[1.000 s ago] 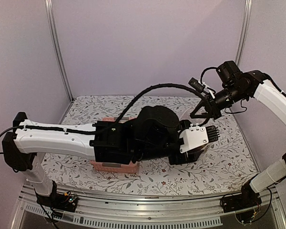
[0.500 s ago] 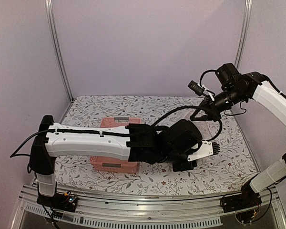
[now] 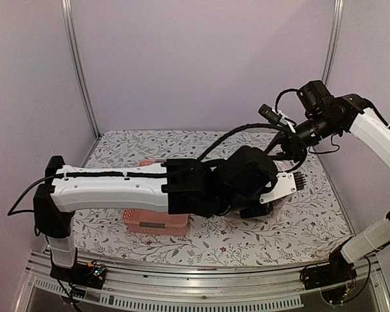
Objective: Place the food in the zip-top bag and seal the zipper
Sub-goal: Adjust the zipper food storage bag at the center of the board.
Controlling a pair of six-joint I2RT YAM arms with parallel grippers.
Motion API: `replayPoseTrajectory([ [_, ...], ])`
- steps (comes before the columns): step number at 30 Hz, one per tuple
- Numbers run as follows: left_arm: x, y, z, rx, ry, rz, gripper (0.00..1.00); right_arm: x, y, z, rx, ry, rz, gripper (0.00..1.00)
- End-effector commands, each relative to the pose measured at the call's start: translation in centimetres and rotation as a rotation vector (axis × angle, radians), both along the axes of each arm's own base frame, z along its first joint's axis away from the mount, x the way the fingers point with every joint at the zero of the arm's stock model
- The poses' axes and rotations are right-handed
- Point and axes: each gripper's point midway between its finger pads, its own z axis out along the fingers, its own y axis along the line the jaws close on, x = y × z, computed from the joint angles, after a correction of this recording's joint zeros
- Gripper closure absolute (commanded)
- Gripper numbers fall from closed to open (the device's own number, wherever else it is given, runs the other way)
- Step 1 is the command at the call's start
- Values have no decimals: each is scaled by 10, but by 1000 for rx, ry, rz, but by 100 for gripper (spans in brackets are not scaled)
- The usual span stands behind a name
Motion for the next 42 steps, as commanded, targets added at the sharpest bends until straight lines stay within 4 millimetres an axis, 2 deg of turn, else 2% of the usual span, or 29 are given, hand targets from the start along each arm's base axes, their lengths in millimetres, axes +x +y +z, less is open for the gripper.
replayPoseTrajectory([
  [1, 27, 8, 31, -116, -66, 74, 100, 6, -1, 11, -6, -55, -25, 100],
  [5, 38, 5, 22, -109, -62, 112, 100, 13, -1, 12, -15, -66, -43, 100],
  [10, 23, 3, 57, -192, -90, 94, 100, 8, 1, 28, 19, -73, -29, 100],
  [12, 23, 5, 65, -218, -120, 94, 100, 6, 2, 34, 32, -80, -23, 100],
  [17, 51, 5, 49, -245, -108, 127, 100, 7, 4, 16, 15, -43, -12, 100],
  [24, 50, -1, 33, -268, -79, 122, 100, 8, 1, 6, -5, -49, -16, 100],
  [27, 44, 1, 32, -261, -92, 124, 84, 7, 1, 5, -7, -53, -9, 100],
  [29, 33, 6, 34, -256, -114, 112, 64, 6, 1, 6, -6, -63, -3, 100],
  [31, 16, 14, 40, -271, -142, 87, 49, 6, 1, 6, -6, -81, 11, 100],
  [33, -3, 25, 55, -351, -162, 58, 39, 6, 0, 8, -4, -99, 15, 100],
  [35, -22, 39, 68, -431, -138, 27, 33, 6, -1, 8, -6, -108, 23, 100],
  [38, -40, 65, 79, -535, -55, 1, 30, 6, -1, 9, -4, -116, 34, 100],
  [41, -46, 99, 79, -629, 18, 3, 29, 3, 0, 9, 3, -114, 51, 100],
  [42, -45, 111, 65, -629, 33, 11, 30, 2, 0, 10, 7, -114, 56, 100],
])
